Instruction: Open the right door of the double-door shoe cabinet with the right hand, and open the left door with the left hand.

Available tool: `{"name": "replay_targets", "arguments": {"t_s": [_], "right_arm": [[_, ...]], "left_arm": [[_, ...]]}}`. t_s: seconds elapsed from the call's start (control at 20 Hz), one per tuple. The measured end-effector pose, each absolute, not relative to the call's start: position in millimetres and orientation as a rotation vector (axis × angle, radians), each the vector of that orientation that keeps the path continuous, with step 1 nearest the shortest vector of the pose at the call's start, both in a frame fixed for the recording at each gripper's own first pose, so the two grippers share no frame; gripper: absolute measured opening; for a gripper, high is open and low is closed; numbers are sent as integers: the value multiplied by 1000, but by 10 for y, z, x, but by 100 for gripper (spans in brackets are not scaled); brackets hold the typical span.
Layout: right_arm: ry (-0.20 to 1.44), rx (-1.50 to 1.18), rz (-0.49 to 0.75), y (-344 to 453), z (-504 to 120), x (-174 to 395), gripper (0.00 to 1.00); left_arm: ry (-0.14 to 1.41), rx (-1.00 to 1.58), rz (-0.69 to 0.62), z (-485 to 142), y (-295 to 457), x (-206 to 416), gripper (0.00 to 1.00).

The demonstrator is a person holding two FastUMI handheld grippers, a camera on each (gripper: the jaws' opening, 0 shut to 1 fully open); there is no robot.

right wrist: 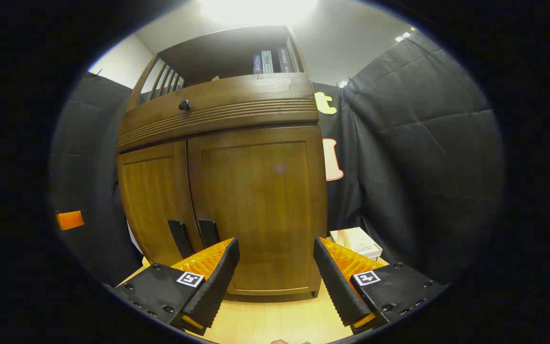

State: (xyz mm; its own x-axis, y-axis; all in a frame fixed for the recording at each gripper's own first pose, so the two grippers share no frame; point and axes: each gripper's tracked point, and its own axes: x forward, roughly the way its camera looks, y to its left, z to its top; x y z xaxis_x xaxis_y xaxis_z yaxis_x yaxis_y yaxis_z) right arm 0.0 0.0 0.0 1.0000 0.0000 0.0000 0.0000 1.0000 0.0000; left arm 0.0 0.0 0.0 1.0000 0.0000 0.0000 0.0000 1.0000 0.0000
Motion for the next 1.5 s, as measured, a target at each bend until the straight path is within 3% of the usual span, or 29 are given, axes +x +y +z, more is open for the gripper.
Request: {"name": "replay_targets", "arguments": {"t_s": [0.2, 0.25, 0.3, 0.45, 0.5, 1.05, 1.1, 1.2, 1.25, 1.3, 1.45, 1.5], "right_arm": [[5, -20, 63, 160, -88, 91, 98], [19, -21, 85, 202, -143, 96, 93], [34, -27, 103, 252, -201, 106, 98], [19, -73, 124, 260, -171, 179, 93], [8, -76, 126, 248, -170, 205, 98], [45, -33, 164, 244, -333, 355, 98], [49, -30, 174, 276, -351, 353, 93], [56, -37, 185, 318, -346, 359, 98], [50, -41, 187, 334, -309, 373, 92], [40, -42, 190, 364, -274, 394, 98], [35, -34, 209, 511, -246, 523, 98], [40, -25, 215, 569, -251, 570, 92]], "left_arm": [[-8, 9, -1, -64, -120, 134, 100], [-4, -4, -8, -81, -147, 193, 100], [2, -13, -13, -110, -168, 235, 100], [-6, -9, -11, -122, -232, 353, 100], [-15, -6, -7, -109, -240, 371, 100], [4, -36, 37, -427, -343, 264, 100], [9, -36, 36, -449, -346, 273, 100], [27, -36, 46, -507, -316, 302, 100], [29, -38, 54, -512, -302, 309, 100], [27, -42, 62, -511, -277, 301, 100], [36, -50, 86, -569, -238, 236, 100], [41, -27, 111, -591, -220, 214, 100]]}}
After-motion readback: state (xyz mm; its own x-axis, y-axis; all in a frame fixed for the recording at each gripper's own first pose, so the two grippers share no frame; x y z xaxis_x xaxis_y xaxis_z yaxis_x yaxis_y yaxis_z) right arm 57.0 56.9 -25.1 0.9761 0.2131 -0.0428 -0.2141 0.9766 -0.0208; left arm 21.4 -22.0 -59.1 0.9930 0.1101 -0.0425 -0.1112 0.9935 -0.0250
